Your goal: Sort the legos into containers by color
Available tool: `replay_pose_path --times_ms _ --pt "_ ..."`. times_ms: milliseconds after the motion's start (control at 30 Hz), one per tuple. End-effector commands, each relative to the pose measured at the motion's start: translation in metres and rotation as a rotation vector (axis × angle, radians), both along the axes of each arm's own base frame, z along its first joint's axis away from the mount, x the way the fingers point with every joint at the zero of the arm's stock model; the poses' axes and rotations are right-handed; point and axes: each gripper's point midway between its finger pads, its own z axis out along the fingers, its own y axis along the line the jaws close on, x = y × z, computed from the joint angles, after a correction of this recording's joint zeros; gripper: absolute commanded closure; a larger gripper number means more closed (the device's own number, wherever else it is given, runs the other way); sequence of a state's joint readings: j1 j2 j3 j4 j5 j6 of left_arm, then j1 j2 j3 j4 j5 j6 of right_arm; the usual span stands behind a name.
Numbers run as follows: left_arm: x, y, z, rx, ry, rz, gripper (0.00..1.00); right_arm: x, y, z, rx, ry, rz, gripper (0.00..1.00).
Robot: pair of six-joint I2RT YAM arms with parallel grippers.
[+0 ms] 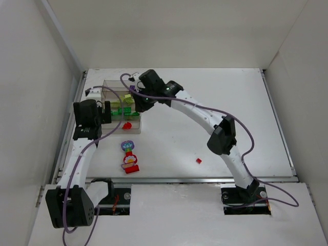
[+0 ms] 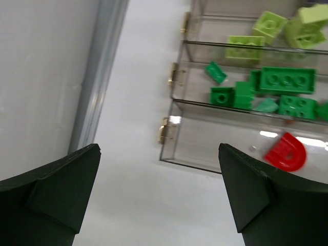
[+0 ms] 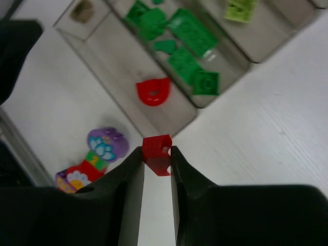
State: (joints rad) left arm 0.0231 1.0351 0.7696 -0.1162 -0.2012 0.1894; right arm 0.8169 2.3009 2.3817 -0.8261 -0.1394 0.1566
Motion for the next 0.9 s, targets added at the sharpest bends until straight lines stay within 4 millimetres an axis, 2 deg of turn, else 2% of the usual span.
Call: replay_pose_path --times_ms 0,33,133,167,233,267,333,400,433,500,600,767,833,867 --pt "-0.003 0.029 0.015 0.016 -0.096 0.165 0.00 0.000 0.015 -0.011 0.021 -0.006 0.112 1.00" --pt "-0.003 0.030 0.017 0.012 -0.109 0.178 0.00 0.002 0.023 -0.008 0.057 -0.020 0.130 1.00" --pt "0.001 0.029 0.010 0.008 -0.096 0.169 0.00 -0.011 0.048 -0.006 0.122 -0.045 0.207 0.98" --pt "0.003 0.027 0.014 0.010 -0.104 0.155 0.00 -0.011 0.058 -0.003 0.149 -0.075 0.231 0.98" --pt "0.006 0.026 0.013 0.015 -0.101 0.140 0.00 -0.021 0.074 -0.010 0.147 -0.092 0.261 0.97" --pt "0.008 0.027 0.013 0.027 -0.102 0.134 0.00 -0.019 0.076 -0.022 0.137 -0.083 0.261 0.95" --pt "0.011 0.027 0.018 0.036 -0.121 0.130 0.00 -0.020 0.077 -0.029 0.134 -0.070 0.268 0.90" --pt "0.012 0.027 0.015 0.036 -0.112 0.129 0.00 -0.018 0.075 -0.044 0.109 -0.060 0.255 0.71" --pt "0.012 0.026 0.015 0.032 -0.112 0.121 0.00 -0.017 0.074 -0.044 0.105 -0.064 0.247 0.66" --pt "0.013 0.024 0.015 0.027 -0.112 0.113 0.00 -0.017 0.074 -0.044 0.105 -0.064 0.247 0.41" --pt "0.013 0.023 0.014 0.023 -0.112 0.105 0.00 -0.017 0.074 -0.044 0.105 -0.064 0.247 0.19" --pt "0.014 0.021 0.014 0.009 -0.116 0.098 0.00 -0.019 0.068 -0.026 0.104 -0.083 0.247 0.04" --pt "0.014 0.019 0.017 0.004 -0.125 0.089 0.00 -0.010 0.057 -0.010 0.071 -0.134 0.191 0.00" --pt "0.013 0.019 0.015 0.004 -0.116 0.089 0.00 -0.011 0.044 0.011 0.051 -0.155 0.155 0.00"
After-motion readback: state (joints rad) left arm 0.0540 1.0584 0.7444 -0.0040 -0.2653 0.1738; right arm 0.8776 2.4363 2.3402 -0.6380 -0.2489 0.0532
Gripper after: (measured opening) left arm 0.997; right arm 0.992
